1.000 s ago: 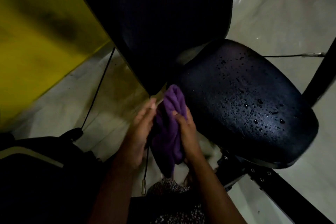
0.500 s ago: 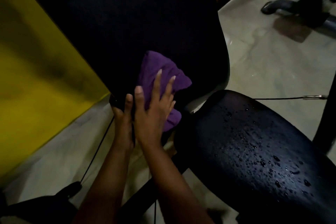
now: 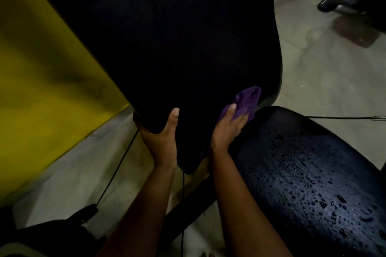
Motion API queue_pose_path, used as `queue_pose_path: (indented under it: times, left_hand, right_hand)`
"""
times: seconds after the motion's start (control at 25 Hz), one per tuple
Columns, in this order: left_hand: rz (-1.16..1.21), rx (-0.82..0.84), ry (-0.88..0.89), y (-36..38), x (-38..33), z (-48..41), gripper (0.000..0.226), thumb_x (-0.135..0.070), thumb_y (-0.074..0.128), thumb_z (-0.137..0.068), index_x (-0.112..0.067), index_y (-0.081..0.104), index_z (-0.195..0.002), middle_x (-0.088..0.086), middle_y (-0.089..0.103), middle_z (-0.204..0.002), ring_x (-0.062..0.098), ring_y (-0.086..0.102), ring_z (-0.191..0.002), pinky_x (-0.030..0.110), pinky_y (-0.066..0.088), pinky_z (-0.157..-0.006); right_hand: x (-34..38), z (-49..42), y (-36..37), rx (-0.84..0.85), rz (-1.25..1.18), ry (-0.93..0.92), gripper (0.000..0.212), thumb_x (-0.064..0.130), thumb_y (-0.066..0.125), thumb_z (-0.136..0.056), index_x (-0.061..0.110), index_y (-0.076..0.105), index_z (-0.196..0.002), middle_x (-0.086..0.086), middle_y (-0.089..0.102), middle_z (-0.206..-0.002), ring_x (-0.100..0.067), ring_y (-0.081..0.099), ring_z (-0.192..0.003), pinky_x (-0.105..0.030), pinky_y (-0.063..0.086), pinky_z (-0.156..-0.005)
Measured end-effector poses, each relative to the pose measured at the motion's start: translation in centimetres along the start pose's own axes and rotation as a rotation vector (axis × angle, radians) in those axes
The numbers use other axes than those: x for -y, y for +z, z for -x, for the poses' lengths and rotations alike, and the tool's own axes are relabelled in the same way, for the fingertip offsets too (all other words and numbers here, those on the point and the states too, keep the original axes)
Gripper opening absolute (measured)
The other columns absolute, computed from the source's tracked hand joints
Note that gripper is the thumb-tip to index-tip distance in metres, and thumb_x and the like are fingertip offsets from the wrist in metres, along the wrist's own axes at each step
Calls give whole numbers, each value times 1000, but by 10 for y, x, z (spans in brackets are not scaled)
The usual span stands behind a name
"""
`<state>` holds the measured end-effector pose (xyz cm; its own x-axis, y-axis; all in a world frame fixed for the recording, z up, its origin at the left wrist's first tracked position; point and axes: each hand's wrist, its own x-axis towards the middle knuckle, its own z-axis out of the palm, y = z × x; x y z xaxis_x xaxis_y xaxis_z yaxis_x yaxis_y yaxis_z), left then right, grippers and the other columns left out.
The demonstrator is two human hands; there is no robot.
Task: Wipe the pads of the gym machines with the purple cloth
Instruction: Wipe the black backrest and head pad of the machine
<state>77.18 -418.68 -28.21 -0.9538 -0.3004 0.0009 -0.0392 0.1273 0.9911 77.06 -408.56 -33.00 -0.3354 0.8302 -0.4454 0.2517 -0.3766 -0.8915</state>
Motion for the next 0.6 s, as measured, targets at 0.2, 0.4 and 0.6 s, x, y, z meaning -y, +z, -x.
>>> queue_pose_path:
  times: [0.2,0.4,0.6]
  left_hand:
    - [-81,-57,-51,1,5,-5,88,-27,74,-71,-5,29,-143,11,39,-146,20,36,-137,27,29,-114]
    - [-21,-36,-42,-1,5,-3,114,-65,71,-52,-5,32,-142,11,43,-144,21,40,-134,33,34,-112]
    - [13,-38,-27,0,4,-2,138,-86,63,-37,-5,28,-144,11,39,-146,19,37,-135,31,32,-113]
  right_hand:
    - [53,63,11,107,236,-559,56,44,35,-94,24,26,-145,-6,14,-156,-31,25,-137,-37,19,-111]
    - [74,7,10,177,340,-835,66,36,34,-82,37,10,-143,-6,9,-156,-27,13,-143,-45,7,-117]
    - [46,-60,-5,-72,159,-370,67,35,37,-86,24,10,-146,-8,10,-157,-32,17,-140,-36,14,-114]
